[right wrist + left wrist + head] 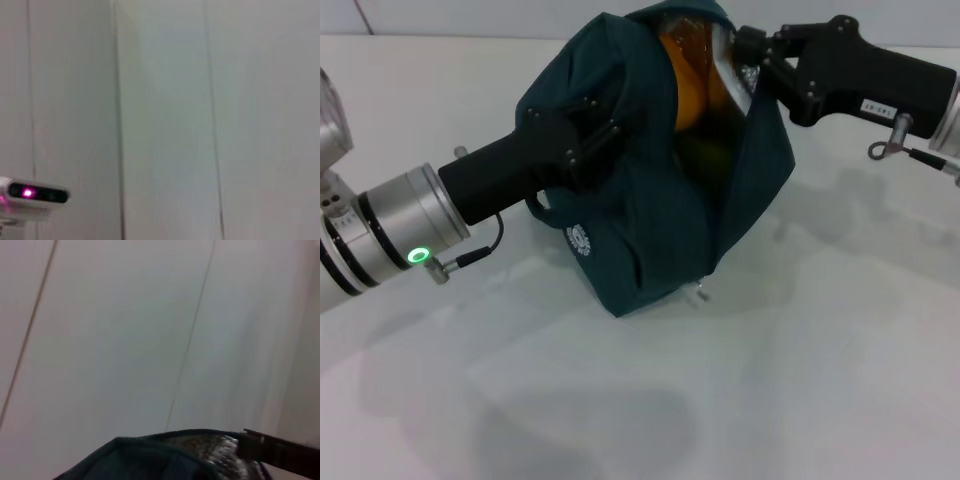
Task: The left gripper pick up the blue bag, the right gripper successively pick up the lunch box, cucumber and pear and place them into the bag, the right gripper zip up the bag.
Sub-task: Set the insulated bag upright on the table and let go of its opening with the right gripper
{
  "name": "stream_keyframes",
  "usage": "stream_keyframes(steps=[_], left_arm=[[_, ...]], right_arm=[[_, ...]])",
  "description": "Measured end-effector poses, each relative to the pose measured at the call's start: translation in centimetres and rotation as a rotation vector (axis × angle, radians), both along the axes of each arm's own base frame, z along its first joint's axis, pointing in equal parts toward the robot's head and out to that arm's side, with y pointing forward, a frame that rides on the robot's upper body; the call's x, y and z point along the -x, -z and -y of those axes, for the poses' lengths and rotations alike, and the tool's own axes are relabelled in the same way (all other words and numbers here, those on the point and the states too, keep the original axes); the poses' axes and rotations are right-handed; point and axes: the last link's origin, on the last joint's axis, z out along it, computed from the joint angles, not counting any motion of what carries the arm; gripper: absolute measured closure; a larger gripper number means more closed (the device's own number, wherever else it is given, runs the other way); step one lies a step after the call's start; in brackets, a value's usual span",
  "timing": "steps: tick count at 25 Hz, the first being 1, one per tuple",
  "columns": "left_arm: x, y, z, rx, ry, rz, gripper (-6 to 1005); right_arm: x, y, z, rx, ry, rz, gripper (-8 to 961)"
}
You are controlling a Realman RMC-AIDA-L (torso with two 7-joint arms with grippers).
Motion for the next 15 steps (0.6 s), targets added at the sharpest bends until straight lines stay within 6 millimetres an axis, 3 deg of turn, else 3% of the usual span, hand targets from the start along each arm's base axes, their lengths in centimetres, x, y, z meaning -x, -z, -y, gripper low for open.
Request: stream_keyframes(steps=[9, 15], left_arm=[[1.3, -0.6, -0.2, -0.089, -0.104, 0.061, 772], [2.1, -1.0, -0.3, -0.154, -0.17, 0.106, 605]], right_arm=[[0.4, 0.5, 0.8, 0.033, -0.051, 0.025, 931], [0.9, 0.4, 0.4, 0.025, -0.061, 0.041, 930]])
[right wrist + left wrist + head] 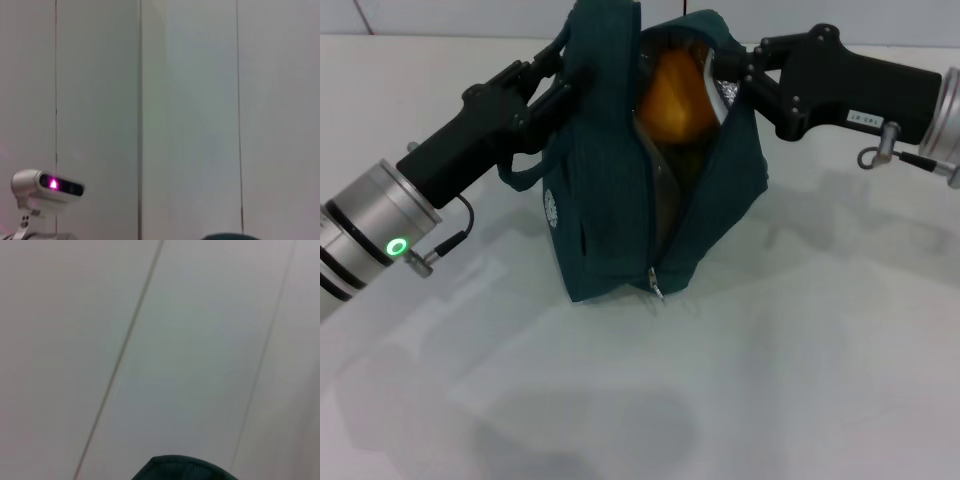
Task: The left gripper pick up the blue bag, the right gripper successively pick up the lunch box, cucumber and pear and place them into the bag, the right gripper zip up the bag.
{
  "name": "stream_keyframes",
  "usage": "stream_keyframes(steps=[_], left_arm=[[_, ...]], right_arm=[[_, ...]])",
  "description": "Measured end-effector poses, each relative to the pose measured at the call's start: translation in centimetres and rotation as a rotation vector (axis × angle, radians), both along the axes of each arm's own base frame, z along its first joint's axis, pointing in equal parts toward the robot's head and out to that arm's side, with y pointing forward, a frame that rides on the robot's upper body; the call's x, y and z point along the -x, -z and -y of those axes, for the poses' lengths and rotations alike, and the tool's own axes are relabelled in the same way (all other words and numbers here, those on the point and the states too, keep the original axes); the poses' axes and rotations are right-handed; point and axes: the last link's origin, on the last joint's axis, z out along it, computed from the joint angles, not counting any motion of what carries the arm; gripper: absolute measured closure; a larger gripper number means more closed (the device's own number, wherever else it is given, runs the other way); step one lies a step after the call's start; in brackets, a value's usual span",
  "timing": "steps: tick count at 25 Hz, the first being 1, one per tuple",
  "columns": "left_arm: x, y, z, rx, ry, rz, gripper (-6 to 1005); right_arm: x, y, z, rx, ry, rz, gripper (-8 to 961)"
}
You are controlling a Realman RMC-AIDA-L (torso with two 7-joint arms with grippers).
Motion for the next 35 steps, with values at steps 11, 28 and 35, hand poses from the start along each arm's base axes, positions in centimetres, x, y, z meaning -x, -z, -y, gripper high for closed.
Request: stream_keyframes(steps=[11, 28, 35], left_arm=[[0.3, 1.1, 0.3, -0.037, -0.021, -0.034, 465], [0.6, 1.4, 0.7, -0.043, -0.029, -0.046, 463], [0.9, 1.5, 0.9, -0.041, -0.036, -0.049, 463]], right_arm=[[1.8, 0.3, -0.6, 0.02, -0.024, -0.002, 929], [0.7, -0.2, 0.0, 0.024, 0.039, -0.083, 619], [-1.0, -2.0, 1.6, 0.068, 0.013, -0.11, 517]])
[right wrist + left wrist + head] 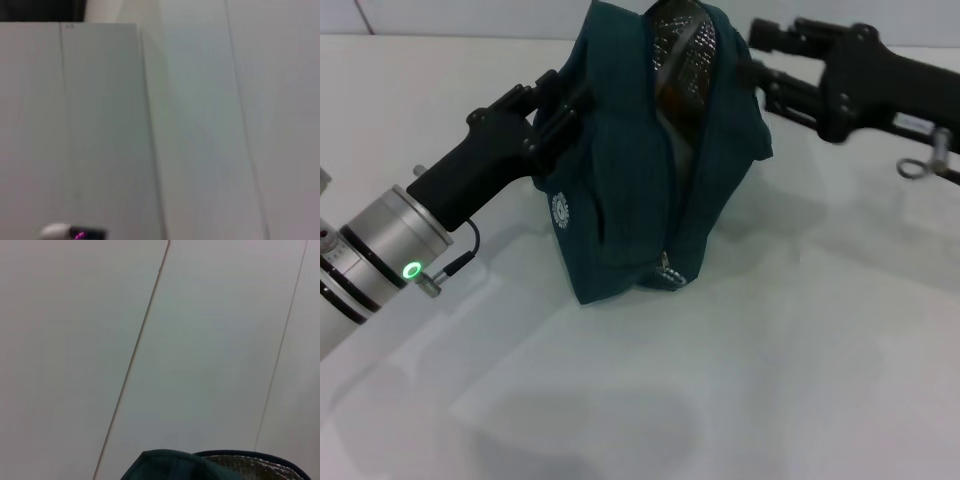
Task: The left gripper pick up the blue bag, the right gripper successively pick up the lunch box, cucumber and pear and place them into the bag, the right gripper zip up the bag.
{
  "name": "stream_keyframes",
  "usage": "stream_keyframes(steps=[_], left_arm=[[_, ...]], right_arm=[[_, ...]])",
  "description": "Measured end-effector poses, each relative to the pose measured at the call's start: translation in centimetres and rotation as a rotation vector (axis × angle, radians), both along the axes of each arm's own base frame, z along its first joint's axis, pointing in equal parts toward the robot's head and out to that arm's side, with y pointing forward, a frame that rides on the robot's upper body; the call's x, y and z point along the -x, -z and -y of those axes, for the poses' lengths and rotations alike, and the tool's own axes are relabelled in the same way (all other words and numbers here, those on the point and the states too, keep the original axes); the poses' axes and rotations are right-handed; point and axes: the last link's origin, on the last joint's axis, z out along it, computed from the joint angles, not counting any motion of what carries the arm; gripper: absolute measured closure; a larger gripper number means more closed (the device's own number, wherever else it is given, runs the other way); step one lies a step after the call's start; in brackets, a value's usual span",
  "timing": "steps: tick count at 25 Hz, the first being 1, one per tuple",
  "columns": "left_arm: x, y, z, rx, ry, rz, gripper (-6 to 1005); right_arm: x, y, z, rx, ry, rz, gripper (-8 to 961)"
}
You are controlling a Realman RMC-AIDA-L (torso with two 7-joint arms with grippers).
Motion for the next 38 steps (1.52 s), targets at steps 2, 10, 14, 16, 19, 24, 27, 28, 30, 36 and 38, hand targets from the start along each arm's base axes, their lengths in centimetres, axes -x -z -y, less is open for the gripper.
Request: stream_keyframes(steps=[2, 10, 14, 16, 19, 24, 27, 28, 30, 36, 38], left_arm=[[0.1, 0.0, 0.0, -0.002, 0.0, -0.003, 462], [-0.3, 0.0, -0.3, -0.002, 0.012, -0.006, 462], [-0.5, 0.1, -0.4, 0.002, 0.019, -0.009, 461], [-0.5, 0.1, -0.4, 0.002, 0.021, -0.01, 461], [-0.7, 0.2, -0.7, 0.004, 0.023, -0.014, 460], [-0.8, 0.3, -0.7, 0.006, 0.023, -0.015, 460], [-0.7, 0.4, -0.6, 0.01, 0.016, -0.012, 460], [-0.6, 0.4, -0.6, 0.011, 0.013, -0.01, 459], [-0.6, 0.4, -0.6, 0.01, 0.013, -0.01, 459], [-0.7, 0.4, -0.6, 0.011, 0.013, -0.009, 459], [-0.7, 0.4, -0.6, 0.01, 0.012, -0.009, 458]], right_arm=[[-0.8, -0.9, 0.5, 0.063, -0.022, 0.048, 519], [-3.7, 1.1, 0.8, 0.303, 0.07, 0.38, 526], [-3.6, 5.0, 1.5, 0.36, 0.054, 0.531, 528], [-3.3, 6.4, 1.9, 0.384, 0.029, 0.59, 529], [-3.0, 7.5, 2.0, 0.39, 0.01, 0.629, 529], [-2.6, 7.9, 1.3, 0.34, 0.038, 0.614, 530], [-2.2, 8.2, 1.0, 0.312, 0.047, 0.592, 531], [-2.1, 8.3, 1.0, 0.308, 0.047, 0.588, 531], [-1.9, 8.6, 1.1, 0.31, 0.038, 0.589, 531], [-1.4, 9.5, 1.5, 0.316, -0.006, 0.627, 532], [-1.2, 9.6, 1.4, 0.314, -0.012, 0.632, 532]])
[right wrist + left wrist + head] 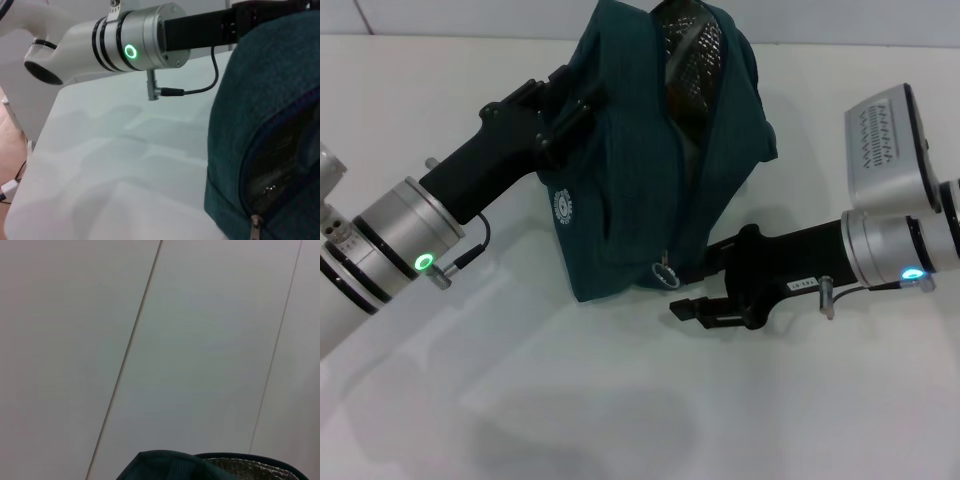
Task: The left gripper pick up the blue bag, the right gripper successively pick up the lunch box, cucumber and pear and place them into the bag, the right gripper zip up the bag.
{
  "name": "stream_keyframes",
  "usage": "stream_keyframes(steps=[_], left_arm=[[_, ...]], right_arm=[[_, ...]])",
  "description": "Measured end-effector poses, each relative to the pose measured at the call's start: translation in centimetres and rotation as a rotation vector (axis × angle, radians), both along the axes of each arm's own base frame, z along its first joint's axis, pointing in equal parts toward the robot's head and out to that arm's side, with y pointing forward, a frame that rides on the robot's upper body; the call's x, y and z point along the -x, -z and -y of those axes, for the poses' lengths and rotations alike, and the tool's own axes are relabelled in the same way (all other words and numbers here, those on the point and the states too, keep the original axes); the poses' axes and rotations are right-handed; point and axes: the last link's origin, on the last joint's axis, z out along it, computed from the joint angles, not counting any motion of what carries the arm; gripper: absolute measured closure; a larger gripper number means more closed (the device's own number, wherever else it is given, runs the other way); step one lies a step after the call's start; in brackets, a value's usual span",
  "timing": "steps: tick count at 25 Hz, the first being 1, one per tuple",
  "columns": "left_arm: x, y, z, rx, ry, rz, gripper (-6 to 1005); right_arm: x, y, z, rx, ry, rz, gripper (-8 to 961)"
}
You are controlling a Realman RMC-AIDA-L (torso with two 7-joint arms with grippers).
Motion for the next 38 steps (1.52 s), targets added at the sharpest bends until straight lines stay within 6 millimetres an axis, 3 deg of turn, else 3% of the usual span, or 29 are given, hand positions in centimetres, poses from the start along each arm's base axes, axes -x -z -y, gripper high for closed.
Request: stream_keyframes(steps=[9, 20, 30, 38], left_arm=[[-0.2, 0.0, -0.2, 0.001, 0.005, 0.0, 457], [-0.4, 0.3, -0.2, 0.009, 0.005, 0.007, 456], [-0.3, 0.4, -0.2, 0.011, -0.001, 0.011, 455], [0.3, -0.2, 0.1, -0.025, -0.044, 0.056, 312]], right_arm=[[0.6, 1.1, -0.4, -0.045, -0.018, 0.019, 534], [1.4, 2.6, 0.0, -0.09, -0.12, 0.066, 718], [1.8, 2.3, 0.2, -0.144, -0.208, -0.015, 870], [1.7, 2.2, 0.1, -0.177, -0.258, -0.018, 906]])
